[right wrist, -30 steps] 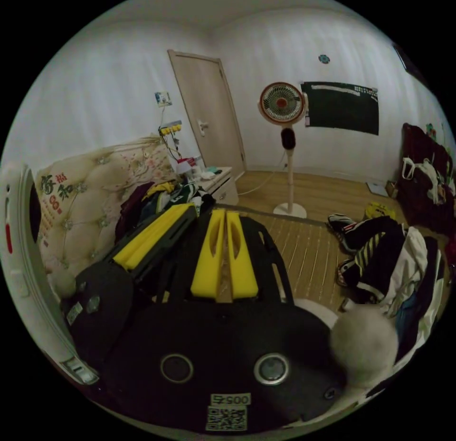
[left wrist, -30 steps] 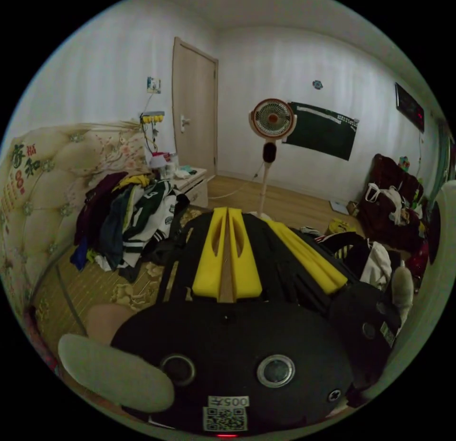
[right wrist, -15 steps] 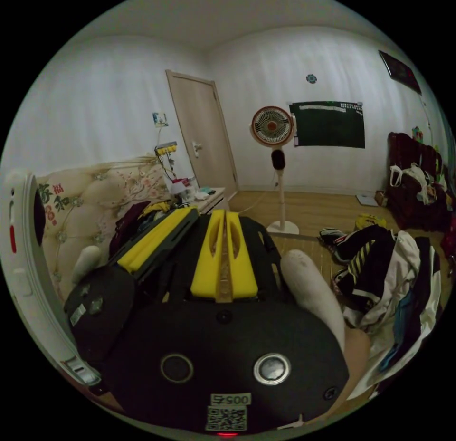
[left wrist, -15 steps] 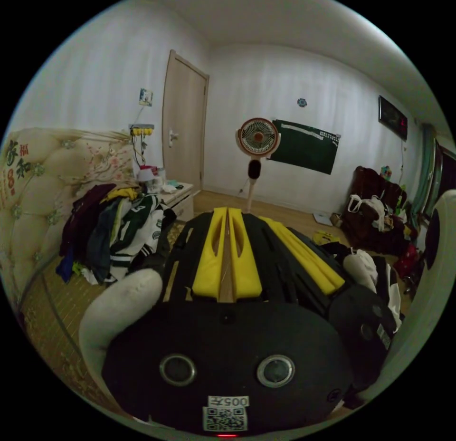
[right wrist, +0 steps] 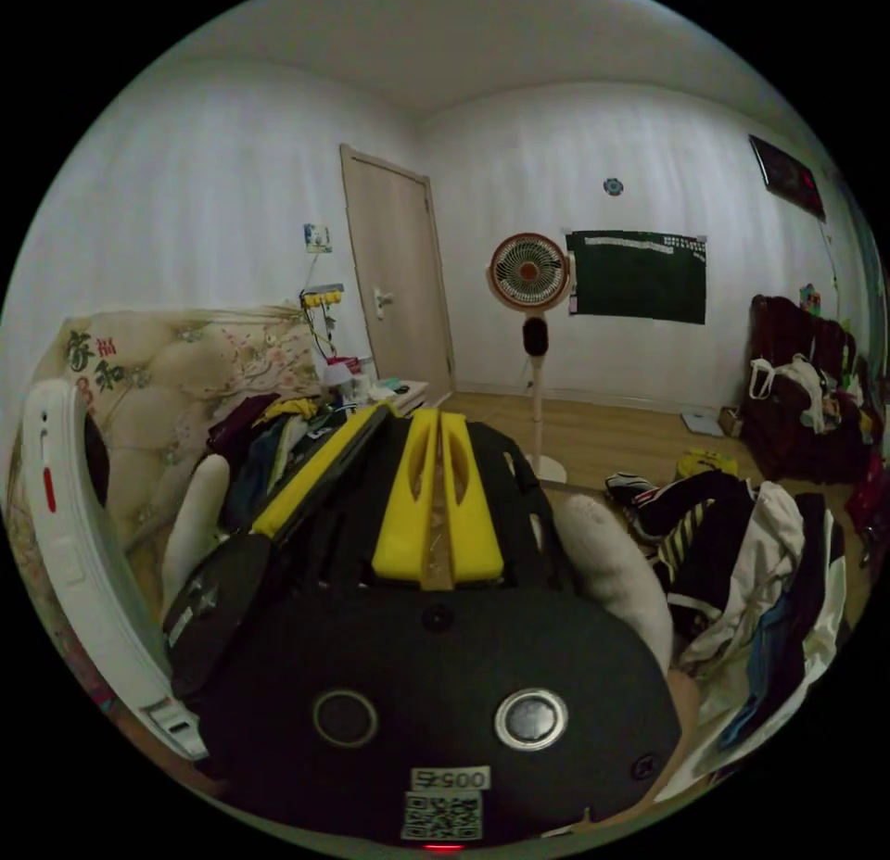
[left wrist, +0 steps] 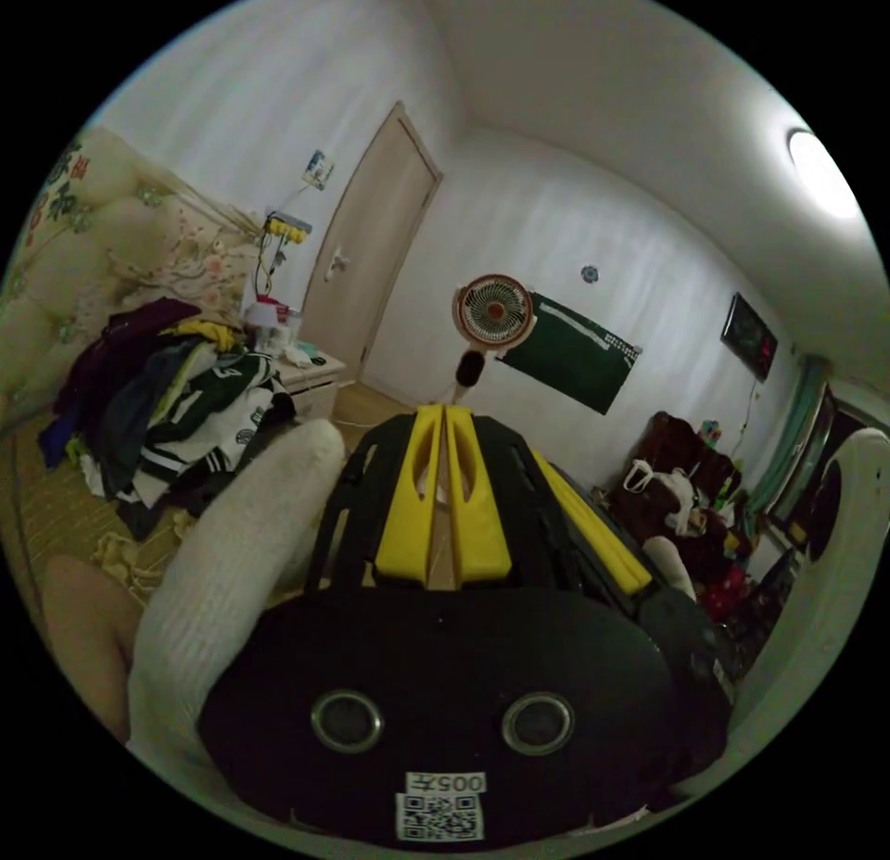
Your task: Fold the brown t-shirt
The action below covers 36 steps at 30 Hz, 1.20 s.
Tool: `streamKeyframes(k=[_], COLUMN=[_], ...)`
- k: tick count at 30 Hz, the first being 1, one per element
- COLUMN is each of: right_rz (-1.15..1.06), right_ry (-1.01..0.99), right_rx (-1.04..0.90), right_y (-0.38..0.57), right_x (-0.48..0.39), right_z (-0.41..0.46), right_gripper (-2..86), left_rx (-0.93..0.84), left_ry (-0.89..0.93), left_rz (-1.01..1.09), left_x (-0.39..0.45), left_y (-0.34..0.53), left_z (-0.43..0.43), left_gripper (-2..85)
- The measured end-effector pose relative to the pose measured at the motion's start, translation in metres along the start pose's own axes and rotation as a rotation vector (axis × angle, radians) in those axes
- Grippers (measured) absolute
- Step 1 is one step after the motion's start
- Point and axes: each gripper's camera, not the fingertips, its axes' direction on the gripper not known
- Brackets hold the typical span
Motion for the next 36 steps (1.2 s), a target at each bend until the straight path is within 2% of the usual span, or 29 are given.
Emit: streamKeyframes(k=[4, 8, 20, 31, 34, 36], right_rz=[-0.010, -0.015, -0.025, -0.054, -0.070, -0.092], right_ry=[-0.050, -0.080, -0.095, -0.197, -0.203, -0.210], right_rx=[0.005, -0.034, -0.033, 0.041, 0.033, 0.036], right_y=[0.002, 0.003, 0.015, 0.034, 0.043, 0.048], right_x=[0.000, -0.001, -0.002, 0.006, 0.009, 0.010], right_z=[0.003, 0.009, 0.017, 0.017, 0.019, 0.021], right_gripper=[-1.4, -1.3, -1.4, -0.9, -1.0, -1.0], left_rx=[0.029, -0.029, -0.057, 0.078, 0.073, 0.131], left_ry=[-0.041, -0.036, -0.082, -0.088, -0.136, -0.220], left_rz=[0.047, -0.029, 0.066, 0.004, 0.110, 0.215], left_x=[-0.003, -0.014, -0.020, -0.022, -0.015, -0.005], left_y=[-0.001, -0.003, -0.003, 0.016, 0.021, 0.028], left_z=[-0.004, -0.001, 0.001, -0.008, -0.006, -0.006], left_gripper=[-0.7, -0.7, -0.7, -0.7, -0.6, -0.5])
